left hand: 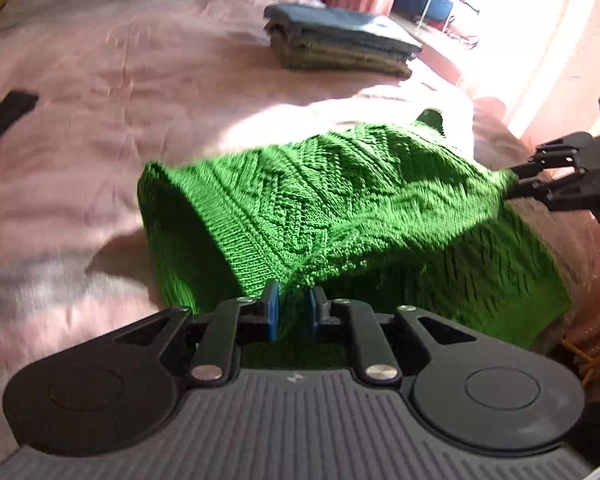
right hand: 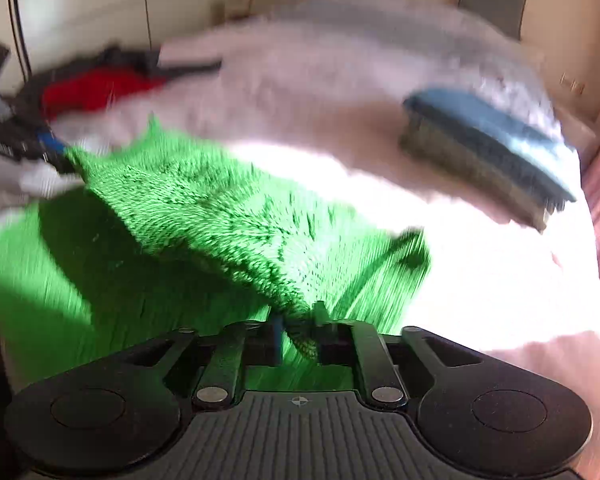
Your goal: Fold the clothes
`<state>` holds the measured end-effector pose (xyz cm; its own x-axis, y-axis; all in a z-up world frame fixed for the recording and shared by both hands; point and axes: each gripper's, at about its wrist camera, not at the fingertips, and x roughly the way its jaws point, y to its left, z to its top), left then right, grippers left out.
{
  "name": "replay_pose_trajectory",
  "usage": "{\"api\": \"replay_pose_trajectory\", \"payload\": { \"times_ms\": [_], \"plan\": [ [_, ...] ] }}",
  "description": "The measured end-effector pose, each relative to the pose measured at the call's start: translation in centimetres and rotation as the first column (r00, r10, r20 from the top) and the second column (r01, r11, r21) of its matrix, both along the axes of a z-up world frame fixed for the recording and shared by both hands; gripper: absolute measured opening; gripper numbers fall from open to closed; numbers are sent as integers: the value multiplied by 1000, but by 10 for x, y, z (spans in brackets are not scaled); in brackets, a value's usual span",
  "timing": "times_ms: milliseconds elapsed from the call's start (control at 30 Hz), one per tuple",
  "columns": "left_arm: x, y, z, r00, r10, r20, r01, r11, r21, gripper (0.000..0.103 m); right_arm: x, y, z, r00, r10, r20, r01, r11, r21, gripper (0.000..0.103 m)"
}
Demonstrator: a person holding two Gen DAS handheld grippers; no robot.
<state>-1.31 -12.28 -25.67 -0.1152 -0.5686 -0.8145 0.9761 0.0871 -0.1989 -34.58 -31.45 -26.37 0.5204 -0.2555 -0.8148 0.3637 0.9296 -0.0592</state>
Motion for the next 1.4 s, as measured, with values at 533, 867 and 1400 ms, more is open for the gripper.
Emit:
{"api": "replay_pose_trajectory", "payload": {
  "times_ms": [533, 867, 1400],
  "plan": [
    [26, 47, -47, 957, 130, -260, -166, 979, -123, 29, -61, -23, -53, 710, -649, 272, 412, 696, 587, 49],
    [21, 86, -30, 890, 232, -393, -311, 939, -149, 32, -99, 2, -45, 575, -762, 297, 409, 582, 703, 49],
    [33, 49, -58, 655, 494, -572, -577, 816, 45, 46, -77, -23, -70, 417, -891, 182, 427, 369, 826, 49]
  ]
}}
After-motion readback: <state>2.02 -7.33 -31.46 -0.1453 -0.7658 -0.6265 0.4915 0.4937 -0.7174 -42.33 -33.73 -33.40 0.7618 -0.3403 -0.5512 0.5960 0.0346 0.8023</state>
